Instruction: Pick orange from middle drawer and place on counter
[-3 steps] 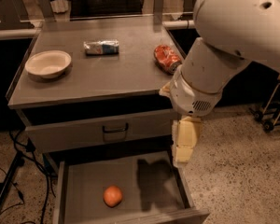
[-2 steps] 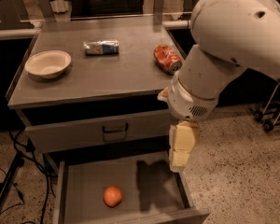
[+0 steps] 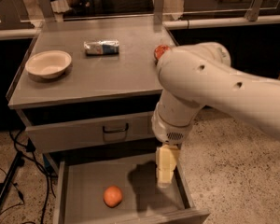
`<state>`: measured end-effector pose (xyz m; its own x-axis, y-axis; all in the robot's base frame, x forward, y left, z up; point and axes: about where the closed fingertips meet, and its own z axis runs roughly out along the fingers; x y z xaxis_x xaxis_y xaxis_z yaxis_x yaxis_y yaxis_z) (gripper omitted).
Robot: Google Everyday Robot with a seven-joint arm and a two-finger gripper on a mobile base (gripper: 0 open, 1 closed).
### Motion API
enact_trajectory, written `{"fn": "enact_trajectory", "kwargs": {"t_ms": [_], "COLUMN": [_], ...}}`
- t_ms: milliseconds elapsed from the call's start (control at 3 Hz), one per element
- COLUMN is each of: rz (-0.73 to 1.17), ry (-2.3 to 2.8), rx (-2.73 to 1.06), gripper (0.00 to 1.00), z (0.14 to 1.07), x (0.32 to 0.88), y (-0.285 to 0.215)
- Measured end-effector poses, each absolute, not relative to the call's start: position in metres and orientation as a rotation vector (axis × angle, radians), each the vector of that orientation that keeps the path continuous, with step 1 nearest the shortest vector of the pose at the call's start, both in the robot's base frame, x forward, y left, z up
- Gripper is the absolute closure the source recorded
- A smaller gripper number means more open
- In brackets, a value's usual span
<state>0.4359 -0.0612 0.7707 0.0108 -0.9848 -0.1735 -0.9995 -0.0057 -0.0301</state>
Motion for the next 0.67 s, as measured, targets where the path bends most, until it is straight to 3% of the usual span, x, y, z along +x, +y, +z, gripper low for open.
{"fn": "enact_trajectory", "kwargs": {"t_ms": [667], "rz": [0.235], "ry": [2.163], "rx": [-2.087], "gripper": [0.0], "z": [0.7351], "x": [0.4356], "y": [-0.0579]}}
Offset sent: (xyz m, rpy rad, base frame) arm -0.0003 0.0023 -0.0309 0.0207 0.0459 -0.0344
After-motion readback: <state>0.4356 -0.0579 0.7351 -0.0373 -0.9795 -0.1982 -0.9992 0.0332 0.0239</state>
